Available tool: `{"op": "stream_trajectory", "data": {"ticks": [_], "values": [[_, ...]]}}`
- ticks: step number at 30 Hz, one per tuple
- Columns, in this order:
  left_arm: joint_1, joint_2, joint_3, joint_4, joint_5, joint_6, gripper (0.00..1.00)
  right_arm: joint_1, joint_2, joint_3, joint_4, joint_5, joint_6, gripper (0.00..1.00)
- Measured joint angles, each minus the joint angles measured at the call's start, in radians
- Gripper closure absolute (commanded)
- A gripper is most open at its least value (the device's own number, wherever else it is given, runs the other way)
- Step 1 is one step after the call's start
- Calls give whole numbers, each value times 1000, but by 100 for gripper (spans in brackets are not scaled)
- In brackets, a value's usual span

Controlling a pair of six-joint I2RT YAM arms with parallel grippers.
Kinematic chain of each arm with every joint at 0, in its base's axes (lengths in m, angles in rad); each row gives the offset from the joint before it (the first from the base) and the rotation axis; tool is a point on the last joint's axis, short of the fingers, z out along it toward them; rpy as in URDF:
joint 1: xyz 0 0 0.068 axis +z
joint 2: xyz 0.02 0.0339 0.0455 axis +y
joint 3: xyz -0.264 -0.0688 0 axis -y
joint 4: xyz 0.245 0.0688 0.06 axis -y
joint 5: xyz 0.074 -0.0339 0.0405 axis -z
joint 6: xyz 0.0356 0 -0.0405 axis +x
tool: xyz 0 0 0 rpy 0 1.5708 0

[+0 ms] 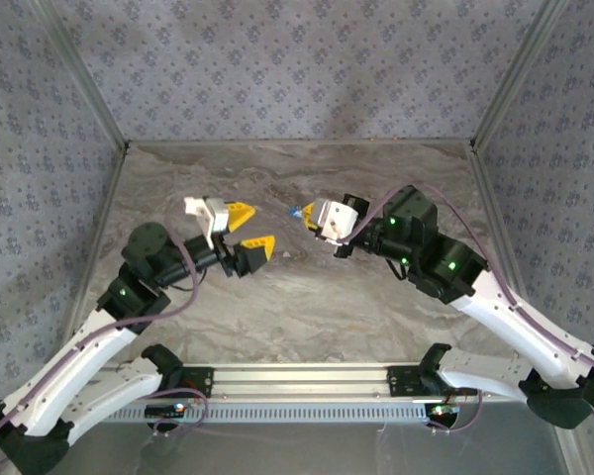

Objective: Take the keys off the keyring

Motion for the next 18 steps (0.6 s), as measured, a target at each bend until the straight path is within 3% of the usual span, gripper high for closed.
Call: {"op": "stream_trajectory", "data": {"ticks": [7,14,18], "values": [[145,197,183,27,248,-202,18,-121,-9,-46,0,-211,72,100],[169,362,264,94,459,-363,18,-226,4,-75,31,-359,130,100],[188,430,284,138,527,-433,19,-303,48,-75,77,-448,163,100]]}}
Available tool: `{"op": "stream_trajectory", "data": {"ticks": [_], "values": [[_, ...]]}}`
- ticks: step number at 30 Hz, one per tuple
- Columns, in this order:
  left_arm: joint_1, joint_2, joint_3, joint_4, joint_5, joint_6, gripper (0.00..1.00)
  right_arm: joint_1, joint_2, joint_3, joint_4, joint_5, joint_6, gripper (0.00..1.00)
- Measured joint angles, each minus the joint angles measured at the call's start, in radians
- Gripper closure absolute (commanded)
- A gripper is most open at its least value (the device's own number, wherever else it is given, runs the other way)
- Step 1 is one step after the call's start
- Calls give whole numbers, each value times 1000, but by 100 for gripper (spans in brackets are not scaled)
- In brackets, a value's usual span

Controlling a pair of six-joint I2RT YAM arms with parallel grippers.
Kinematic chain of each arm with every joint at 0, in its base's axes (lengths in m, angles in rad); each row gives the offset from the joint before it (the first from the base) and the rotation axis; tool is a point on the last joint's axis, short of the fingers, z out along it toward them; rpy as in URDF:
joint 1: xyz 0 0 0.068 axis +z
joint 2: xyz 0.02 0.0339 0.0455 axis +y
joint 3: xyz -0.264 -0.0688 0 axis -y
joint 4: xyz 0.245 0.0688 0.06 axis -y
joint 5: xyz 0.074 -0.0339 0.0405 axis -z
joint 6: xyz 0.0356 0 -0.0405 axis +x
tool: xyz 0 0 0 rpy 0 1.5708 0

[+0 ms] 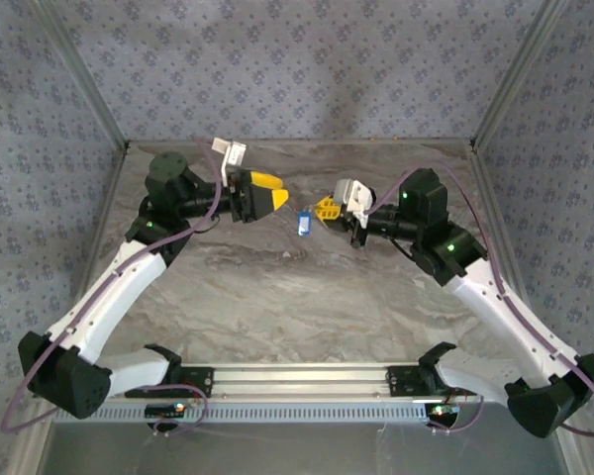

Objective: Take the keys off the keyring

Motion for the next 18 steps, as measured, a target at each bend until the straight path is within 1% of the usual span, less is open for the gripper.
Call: {"op": "stream_trajectory", "data": {"ticks": [3,5,11,18], "values": [[9,47,18,41,40,-57,23,-49,50,11,17,-77,25,100],[11,76,33,75,67,-101,24,-68,87,33,22,-119,35,100],[5,103,44,150,116,-195,22,-73,121,81,29,-223,43,100],[-35,130,69,189,159,-247,21,-73,137,119,37,-290,47,100]]}}
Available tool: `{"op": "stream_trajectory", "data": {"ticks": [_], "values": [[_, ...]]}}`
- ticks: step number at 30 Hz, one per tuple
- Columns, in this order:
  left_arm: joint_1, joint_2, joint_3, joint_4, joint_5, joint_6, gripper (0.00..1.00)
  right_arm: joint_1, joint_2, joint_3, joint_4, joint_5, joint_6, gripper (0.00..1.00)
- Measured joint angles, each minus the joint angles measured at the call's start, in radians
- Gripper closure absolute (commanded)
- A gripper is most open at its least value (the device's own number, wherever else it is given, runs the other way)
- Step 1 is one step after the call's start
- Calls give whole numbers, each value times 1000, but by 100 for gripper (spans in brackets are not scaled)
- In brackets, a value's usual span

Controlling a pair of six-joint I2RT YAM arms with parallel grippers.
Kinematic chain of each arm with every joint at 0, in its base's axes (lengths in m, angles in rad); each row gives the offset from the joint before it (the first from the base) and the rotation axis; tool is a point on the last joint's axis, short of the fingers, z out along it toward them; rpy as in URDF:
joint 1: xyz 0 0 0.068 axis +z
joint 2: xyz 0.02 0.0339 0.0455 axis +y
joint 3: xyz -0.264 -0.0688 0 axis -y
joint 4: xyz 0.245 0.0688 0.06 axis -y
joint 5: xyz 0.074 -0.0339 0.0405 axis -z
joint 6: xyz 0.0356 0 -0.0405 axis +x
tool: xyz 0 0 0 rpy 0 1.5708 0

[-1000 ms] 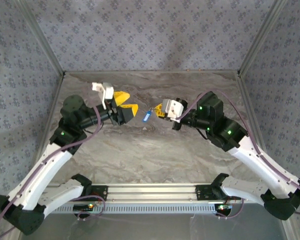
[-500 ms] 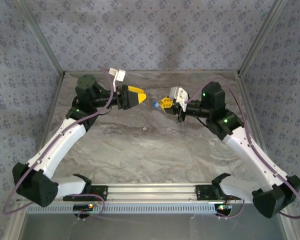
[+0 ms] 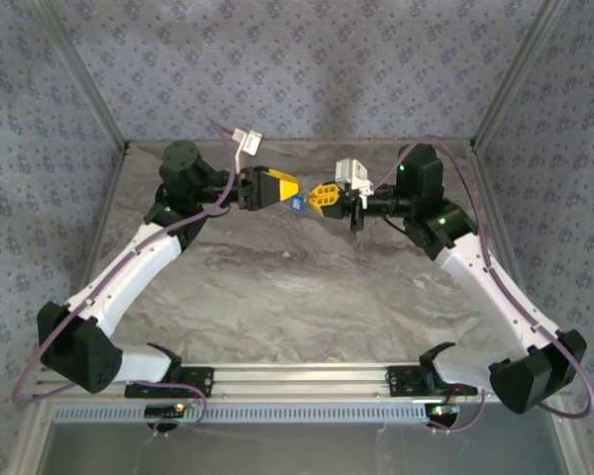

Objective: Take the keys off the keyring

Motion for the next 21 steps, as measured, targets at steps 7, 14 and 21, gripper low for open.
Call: {"op": "stream_trajectory", "data": {"ticks": [7,14,21], "values": [[-38,22,34,6,28,-21,24,2,34,16,0,-34,0,100],[-47,22,50,0,42,-16,35,5,44,27,0,-45,0,100],[-47,22,51,-26,37,10,43,7,44,29,-2,-45,-1,100]]}}
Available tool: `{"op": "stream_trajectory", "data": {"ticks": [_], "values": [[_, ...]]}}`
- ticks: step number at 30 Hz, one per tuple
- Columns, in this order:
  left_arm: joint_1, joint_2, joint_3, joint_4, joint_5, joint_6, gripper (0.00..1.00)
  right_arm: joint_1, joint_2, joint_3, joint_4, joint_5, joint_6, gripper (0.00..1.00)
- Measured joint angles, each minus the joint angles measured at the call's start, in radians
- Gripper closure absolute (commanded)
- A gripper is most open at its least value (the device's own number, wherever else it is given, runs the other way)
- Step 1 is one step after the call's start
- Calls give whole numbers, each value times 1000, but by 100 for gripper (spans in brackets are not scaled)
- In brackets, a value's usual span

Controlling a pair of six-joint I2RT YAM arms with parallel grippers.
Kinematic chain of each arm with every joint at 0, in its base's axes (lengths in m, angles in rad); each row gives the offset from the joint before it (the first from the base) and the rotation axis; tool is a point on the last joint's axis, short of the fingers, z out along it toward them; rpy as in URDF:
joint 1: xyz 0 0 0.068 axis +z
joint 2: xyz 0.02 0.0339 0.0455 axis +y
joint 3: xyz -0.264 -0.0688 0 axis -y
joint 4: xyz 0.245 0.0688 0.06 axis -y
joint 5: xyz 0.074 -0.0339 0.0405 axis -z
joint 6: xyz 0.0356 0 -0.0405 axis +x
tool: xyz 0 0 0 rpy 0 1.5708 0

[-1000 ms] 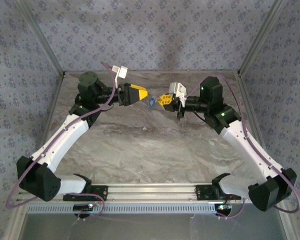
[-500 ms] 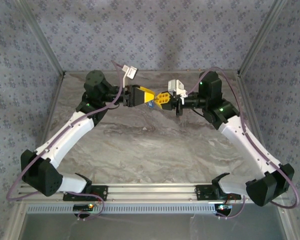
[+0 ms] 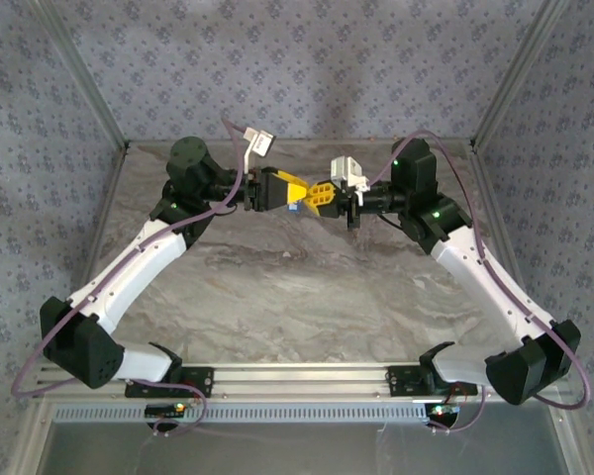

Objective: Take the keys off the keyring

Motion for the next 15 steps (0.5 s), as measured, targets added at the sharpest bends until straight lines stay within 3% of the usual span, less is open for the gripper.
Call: {"op": "stream_trajectory", "data": {"ticks": [15], "values": [[5,-2,2,-31,-21,32,49,-1,-10,-1,-15,54,-16,100]]}}
